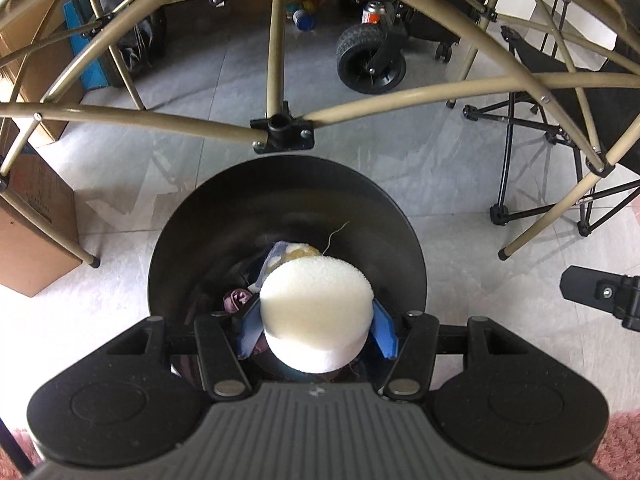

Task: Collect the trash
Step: 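Open the left gripper over the bin to drop the white sponge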

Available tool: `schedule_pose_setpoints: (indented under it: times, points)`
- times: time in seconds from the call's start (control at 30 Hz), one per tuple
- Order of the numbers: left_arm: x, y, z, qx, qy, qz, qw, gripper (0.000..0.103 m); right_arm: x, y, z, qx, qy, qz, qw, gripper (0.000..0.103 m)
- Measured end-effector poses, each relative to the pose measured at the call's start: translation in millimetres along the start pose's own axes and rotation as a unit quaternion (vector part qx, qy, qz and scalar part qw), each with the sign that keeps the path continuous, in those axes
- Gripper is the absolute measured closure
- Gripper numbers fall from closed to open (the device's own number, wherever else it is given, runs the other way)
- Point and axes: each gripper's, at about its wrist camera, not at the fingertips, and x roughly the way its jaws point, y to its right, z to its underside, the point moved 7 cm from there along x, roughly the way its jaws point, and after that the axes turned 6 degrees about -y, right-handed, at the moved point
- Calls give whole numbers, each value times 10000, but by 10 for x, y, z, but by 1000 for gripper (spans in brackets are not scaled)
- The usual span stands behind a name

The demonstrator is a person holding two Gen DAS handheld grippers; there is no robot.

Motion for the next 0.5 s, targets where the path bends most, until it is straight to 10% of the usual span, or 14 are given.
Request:
schedule_pose_setpoints:
  times: [0.07,0.2,0.5]
  points:
    - [10,-5,6,7,-23,-18,10000,42,-3,1,1,4,6,-4,10000,0]
    - [-33,-10,12,-35,29,78,10000,0,-22,-15,2,-10,37,-14,10000,0]
    - [-760,-215,123,-159,1057,28,9943,0,-530,-141,145,-247,776,-362,9960,0]
